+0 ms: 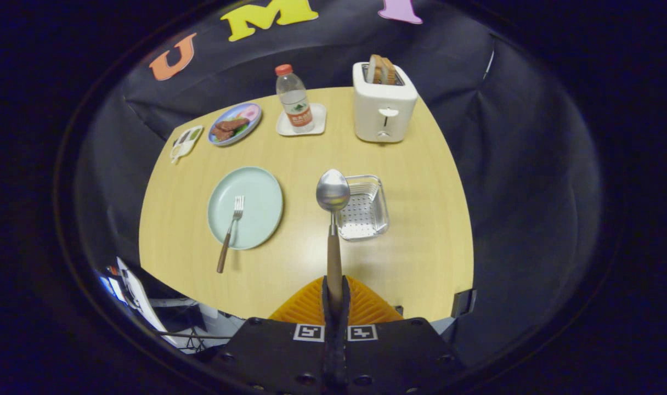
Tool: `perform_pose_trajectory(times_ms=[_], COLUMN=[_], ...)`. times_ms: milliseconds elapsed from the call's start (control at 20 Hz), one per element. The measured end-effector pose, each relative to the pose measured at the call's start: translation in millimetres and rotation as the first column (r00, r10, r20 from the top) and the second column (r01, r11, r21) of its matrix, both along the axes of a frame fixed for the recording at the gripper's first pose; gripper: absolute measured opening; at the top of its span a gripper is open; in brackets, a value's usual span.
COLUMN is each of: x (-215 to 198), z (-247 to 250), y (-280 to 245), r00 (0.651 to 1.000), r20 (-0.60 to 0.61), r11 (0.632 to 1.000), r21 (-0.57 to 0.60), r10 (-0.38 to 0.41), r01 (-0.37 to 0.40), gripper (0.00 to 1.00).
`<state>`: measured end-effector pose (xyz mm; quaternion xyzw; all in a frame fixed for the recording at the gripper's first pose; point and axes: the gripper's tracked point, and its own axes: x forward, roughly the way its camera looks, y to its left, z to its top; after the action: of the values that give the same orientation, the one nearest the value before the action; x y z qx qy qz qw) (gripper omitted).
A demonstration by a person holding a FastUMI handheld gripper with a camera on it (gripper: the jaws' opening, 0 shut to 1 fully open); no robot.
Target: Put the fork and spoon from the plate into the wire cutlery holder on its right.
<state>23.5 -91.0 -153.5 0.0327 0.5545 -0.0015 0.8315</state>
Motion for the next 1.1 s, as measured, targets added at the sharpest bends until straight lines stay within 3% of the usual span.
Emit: perform_pose_trajectory(times_ms=[600,900,1100], x=[18,33,50], z=[-34,-46,-45], y=[-20,-16,-20], r00=[0.962,0.941,0.947], r20=[-0.258,-0.321,-0.29], r11=[0.988,0.98,0.978], r21=[0.099,0.126,0.113], r10=[-0.088,-0.105,-0.137], r01=[0.117,0.152,0.176], gripper=[0.0,0.01,0.09])
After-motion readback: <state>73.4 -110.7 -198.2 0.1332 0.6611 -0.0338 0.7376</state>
